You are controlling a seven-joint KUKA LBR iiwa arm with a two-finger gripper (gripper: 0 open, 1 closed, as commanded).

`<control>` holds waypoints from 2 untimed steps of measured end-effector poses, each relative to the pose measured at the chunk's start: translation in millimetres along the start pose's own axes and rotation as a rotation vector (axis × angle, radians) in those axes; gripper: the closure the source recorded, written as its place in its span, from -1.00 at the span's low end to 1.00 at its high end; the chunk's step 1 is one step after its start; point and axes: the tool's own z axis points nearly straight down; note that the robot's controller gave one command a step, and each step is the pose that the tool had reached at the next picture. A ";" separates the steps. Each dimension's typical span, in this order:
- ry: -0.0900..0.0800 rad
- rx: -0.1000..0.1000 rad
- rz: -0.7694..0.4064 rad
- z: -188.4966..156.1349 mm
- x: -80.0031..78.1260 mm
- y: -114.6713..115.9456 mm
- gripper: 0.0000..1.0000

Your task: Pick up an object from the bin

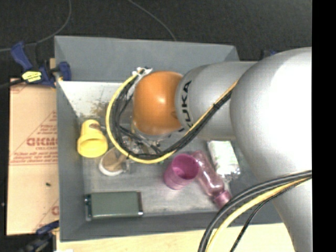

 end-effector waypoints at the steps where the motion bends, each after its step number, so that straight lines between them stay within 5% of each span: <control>1: 0.000 0.000 0.002 0.1 0.1 -0.1 1.00; 2: -0.003 0.001 -0.042 2.1 -27.6 4.5 1.00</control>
Offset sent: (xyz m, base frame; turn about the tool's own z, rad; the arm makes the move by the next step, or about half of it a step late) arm 0.0216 0.0124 -0.0087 -0.0438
